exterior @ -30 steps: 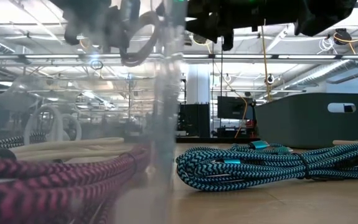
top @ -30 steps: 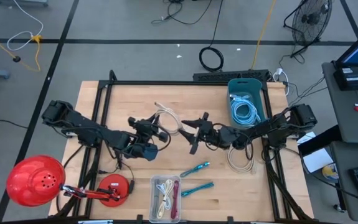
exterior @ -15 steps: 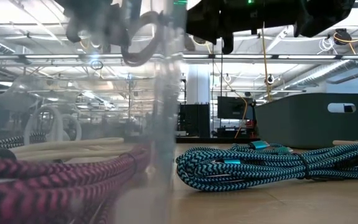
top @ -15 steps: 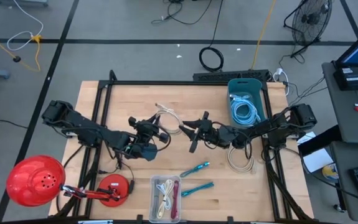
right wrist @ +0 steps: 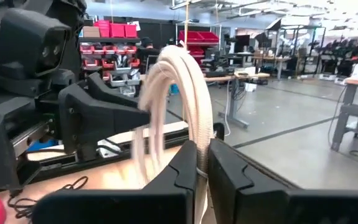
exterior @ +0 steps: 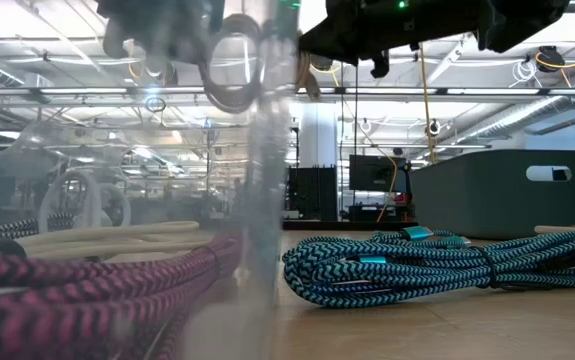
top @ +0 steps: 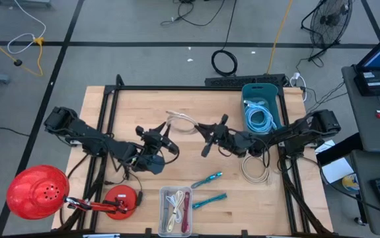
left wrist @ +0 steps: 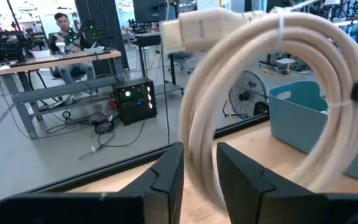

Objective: Pick & Place USB Port
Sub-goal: Put the left light brown usb cable into the blue bin

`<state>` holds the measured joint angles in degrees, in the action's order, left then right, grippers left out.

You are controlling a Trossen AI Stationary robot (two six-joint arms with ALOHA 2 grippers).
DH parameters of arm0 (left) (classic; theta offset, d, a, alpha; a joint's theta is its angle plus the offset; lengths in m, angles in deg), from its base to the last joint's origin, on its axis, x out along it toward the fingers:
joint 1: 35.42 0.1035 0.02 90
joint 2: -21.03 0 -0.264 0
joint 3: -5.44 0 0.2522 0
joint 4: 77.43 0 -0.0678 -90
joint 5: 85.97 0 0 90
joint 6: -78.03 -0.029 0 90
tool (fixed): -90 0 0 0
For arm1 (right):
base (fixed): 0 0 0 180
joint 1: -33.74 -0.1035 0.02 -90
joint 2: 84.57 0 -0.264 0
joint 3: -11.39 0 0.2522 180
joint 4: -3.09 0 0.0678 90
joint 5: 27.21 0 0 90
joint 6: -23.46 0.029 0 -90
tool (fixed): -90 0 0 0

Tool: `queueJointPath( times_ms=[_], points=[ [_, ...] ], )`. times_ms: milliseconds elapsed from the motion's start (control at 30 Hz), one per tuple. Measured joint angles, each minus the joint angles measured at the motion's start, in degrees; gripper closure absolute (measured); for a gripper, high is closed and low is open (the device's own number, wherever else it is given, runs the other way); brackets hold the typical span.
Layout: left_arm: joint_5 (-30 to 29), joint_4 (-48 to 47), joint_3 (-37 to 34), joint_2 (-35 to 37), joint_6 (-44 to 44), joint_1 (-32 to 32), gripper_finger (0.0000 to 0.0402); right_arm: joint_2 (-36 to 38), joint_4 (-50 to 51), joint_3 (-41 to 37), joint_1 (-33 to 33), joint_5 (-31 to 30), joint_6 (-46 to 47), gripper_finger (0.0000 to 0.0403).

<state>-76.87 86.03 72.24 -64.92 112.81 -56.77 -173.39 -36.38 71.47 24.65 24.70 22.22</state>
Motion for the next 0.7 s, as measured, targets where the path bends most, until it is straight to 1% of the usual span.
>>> queueJointPath(
  times_ms=[100,267,300,367,500,600,633,700],
  points=[
    [-1.0,0.0,0.0,0.0,0.0,-0.3,0.0303,1.6,0.0,-0.1,0.0,-2.2,-2.1,0.0393],
    [-1.4,-0.2,0.0,0.0,-0.2,-0.2,0.0319,5.5,0.5,-0.4,-1.3,-9.2,-9.2,0.0394],
    [-1.4,-0.2,0.0,0.0,-0.5,-0.2,0.0322,6.6,0.7,-0.4,-1.9,-11.8,-11.2,0.0394],
    [-1.4,-0.1,0.0,0.0,-1.0,-0.2,0.033,8.9,1.0,-0.4,-3.2,-18.8,-16.4,0.0394],
    [-1.3,-0.1,0.0,0.0,-1.5,-0.5,0.0348,13.6,0.8,-0.4,-5.8,-36.2,-29.9,0.0394],
    [-1.4,-0.1,0.0,0.0,-1.6,-0.6,0.0362,16.3,1.4,-0.4,-6.6,-47.0,-39.6,0.0394],
    [-1.4,-0.1,0.0,0.0,-1.7,-0.6,0.0366,17.3,3.5,-0.4,-6.7,-48.9,-40.7,0.0394],
    [-1.4,-0.1,0.0,0.0,-2.2,-0.6,0.0376,20.2,8.5,-1.4,-6.7,-49.6,-39.1,0.0394]
  ],
)
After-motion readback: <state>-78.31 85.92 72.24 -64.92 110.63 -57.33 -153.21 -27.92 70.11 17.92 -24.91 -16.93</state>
